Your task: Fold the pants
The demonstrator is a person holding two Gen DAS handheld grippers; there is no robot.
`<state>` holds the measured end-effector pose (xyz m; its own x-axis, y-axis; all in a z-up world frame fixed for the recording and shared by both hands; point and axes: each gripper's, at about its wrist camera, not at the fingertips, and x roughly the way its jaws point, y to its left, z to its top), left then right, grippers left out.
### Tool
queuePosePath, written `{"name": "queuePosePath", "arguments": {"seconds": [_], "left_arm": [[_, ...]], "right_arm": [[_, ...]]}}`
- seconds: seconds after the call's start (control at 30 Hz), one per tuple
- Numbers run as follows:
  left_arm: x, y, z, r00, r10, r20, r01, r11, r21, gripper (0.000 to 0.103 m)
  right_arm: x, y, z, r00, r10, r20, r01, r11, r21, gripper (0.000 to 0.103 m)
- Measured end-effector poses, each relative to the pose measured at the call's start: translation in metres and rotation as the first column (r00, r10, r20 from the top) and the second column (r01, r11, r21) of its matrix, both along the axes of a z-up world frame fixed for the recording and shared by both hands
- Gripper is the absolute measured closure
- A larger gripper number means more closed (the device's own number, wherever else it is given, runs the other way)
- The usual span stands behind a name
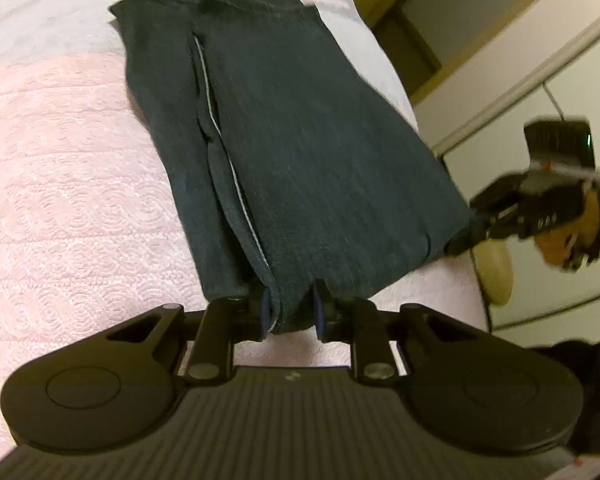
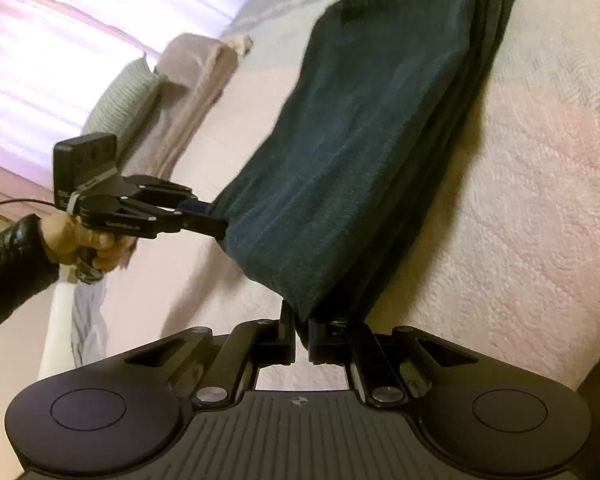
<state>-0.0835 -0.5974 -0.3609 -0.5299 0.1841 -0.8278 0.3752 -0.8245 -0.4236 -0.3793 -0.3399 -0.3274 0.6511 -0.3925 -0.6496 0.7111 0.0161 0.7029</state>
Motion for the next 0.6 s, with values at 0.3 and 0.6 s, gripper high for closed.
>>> {"name": "queuePosePath", "arguments": {"seconds": [0.3, 0.6], "left_arm": [[0.015, 0.011, -0.005, 0.987, -0.001, 0.159, 0.014, 0.997, -0.078, 0.085], [-0.011, 0.032, 0.024, 1.0, 0.023, -0.02, -0.025, 0.989, -0.147, 0.085]], "right_arm": [[-0.015, 0.02, 0.002, 0.987, -0.049, -0.156, 0.061, 0.995, 0.076, 0.078], [0.018, -0.002, 0.014, 0.995, -0.022, -0.096, 0.007, 0.989, -0.149, 0.074]]}}
